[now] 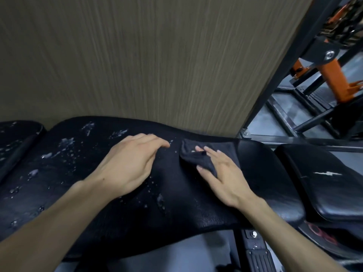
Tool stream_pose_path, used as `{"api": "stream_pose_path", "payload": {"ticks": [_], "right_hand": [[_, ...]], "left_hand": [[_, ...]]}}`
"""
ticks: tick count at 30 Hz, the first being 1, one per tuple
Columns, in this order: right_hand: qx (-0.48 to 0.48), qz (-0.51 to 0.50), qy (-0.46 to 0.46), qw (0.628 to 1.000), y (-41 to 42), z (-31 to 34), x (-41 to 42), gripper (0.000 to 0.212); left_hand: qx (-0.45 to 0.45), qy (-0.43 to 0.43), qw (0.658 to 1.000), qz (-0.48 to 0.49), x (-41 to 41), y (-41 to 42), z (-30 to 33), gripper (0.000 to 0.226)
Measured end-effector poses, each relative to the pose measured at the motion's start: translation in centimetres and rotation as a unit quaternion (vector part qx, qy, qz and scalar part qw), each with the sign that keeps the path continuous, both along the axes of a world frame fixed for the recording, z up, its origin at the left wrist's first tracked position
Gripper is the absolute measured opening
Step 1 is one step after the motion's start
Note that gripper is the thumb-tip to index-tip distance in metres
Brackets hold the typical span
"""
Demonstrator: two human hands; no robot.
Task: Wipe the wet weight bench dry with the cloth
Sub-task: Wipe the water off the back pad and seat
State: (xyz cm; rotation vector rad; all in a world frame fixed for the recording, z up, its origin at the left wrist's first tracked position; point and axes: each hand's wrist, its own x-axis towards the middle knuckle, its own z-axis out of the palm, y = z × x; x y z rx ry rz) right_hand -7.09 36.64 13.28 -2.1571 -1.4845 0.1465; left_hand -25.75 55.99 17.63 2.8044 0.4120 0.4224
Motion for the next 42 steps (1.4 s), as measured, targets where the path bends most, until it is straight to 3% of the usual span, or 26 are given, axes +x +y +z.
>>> {"api": "stream_pose_path", "payload": {"ticks": [7, 9, 15, 19, 22, 23, 26, 29, 32, 35, 39, 42], "right_hand": [[-0.061, -0.162, 0.029, 0.984, 8.9, -1.1, 6.3, 0.073], [-0.056, -0.148, 0.05, 0.986, 7.2, -1.6, 3.9, 0.077], [0.044, 0.074, 0.043, 0.995, -3.2, 0.0, -7.3, 0.041], [0.037, 0.004, 0.045, 0.998, 1.3, -0.3, -3.5, 0.043], [-0.038, -0.079, 0.029, 0.996, 7.9, -1.9, 2.3, 0.086], [-0.047, -0.097, 0.042, 0.993, 9.9, -2.1, 3.5, 0.09], [-0.038, -0.103, 0.074, 0.991, 12.6, -2.4, 3.3, 0.079], [-0.035, -0.056, 0.071, 0.995, 8.6, -1.9, 0.1, 0.083], [-0.012, 0.037, 0.064, 0.997, 3.4, -1.4, -3.1, 0.058], [0.003, 0.034, 0.066, 0.997, 5.0, -0.6, -2.5, 0.046], [-0.027, 0.02, 0.011, 0.999, 13.9, -1.9, 1.0, 0.067], [-0.061, -0.016, 0.026, 0.998, 17.8, -2.4, 1.7, 0.082]], "left_hand": [[0.003, -0.009, 1.0, 0.006, -0.8, 0.2, 0.6, 0.036], [0.005, -0.008, 1.0, 0.006, -1.1, 0.2, 0.6, 0.036], [0.005, 0.004, 1.0, 0.005, -1.6, 0.3, 0.7, 0.036], [0.001, 0.009, 1.0, 0.014, -1.9, 0.7, 0.7, 0.037], [-0.003, 0.007, 1.0, 0.022, -2.5, 1.4, 0.6, 0.037], [-0.007, 0.006, 1.0, 0.027, -2.7, 1.6, 0.5, 0.037], [-0.019, 0.01, 0.999, 0.039, -2.9, 2.0, 0.3, 0.037], [-0.026, 0.012, 0.999, 0.043, -3.0, 2.4, 0.1, 0.037], [-0.03, 0.014, 0.998, 0.053, -2.9, 3.1, -0.1, 0.038], [-0.028, 0.012, 0.997, 0.068, -2.9, 3.7, -0.4, 0.038], [-0.014, 0.008, 0.997, 0.077, -3.0, 3.9, 0.0, 0.038], [0.0, 0.007, 0.996, 0.084, -3.5, 4.0, 0.5, 0.038]]}}
